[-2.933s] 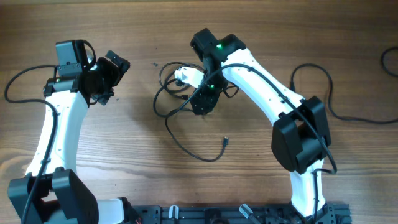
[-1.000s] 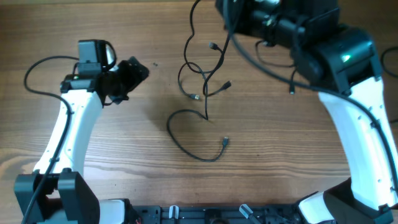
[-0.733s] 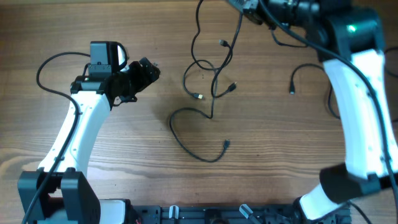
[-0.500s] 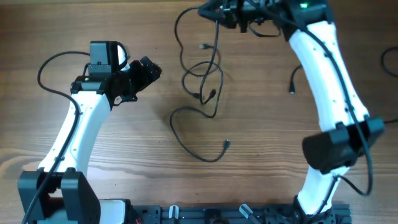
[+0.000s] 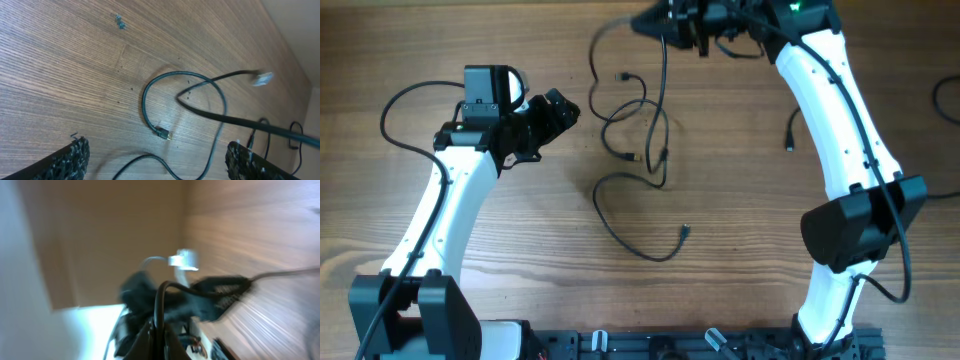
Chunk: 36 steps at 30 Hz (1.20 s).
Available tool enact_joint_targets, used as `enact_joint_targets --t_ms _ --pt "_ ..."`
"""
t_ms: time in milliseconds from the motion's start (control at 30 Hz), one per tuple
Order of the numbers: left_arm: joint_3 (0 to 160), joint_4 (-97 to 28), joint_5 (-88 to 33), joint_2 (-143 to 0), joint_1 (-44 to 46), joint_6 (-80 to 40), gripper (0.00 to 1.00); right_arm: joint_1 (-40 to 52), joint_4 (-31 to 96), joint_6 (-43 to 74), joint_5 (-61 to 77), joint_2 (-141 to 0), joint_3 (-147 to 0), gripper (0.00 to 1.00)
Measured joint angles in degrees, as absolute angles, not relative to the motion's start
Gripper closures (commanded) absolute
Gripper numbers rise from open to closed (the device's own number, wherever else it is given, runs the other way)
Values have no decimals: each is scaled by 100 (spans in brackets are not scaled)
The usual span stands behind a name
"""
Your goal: Untangle cables
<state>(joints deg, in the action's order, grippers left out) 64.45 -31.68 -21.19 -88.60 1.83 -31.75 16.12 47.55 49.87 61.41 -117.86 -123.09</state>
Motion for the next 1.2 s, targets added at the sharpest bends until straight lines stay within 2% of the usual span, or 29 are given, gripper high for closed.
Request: enact_joint_targets --t_ms 167,400,633,700,833,900,1033,1133,1200 --pt "6442 -3061 -2130 -8860 202 -3175 11 1634 5207 4484 5210 -11786 -12307 96" --pt "6442 -2399 -2137 -9196 784 -3170 12 1634 5140 4237 5356 -11786 -12307 96" --pt "6420 -1623 -2134 -9935 993 -3153 15 1634 5135 4160 5745 -11786 -12307 96" --pt "6407 -1144 -2132 -10125 1092 -3153 19 1634 5124 4093 5876 -11786 -12307 96" --pt "6401 -290 -2119 -10484 1350 -3116 48 1634 5122 4018 6066 -11786 -12307 96" --pt "6401 -213 -2115 -10665 1457 -3085 45 1634 5124 4012 6110 -11786 -12307 96" --pt "6399 -187 -1962 -10908 1472 -3072 31 1634 5151 3889 6180 -11786 -12307 96" --pt "6390 167 -1758 -10936 1472 -3072 30 1634 5162 3800 6217 -11786 -12307 96" --pt "6390 395 -1691 -10936 1472 -3070 34 1634 5164 3754 6222 -11786 -12307 96"
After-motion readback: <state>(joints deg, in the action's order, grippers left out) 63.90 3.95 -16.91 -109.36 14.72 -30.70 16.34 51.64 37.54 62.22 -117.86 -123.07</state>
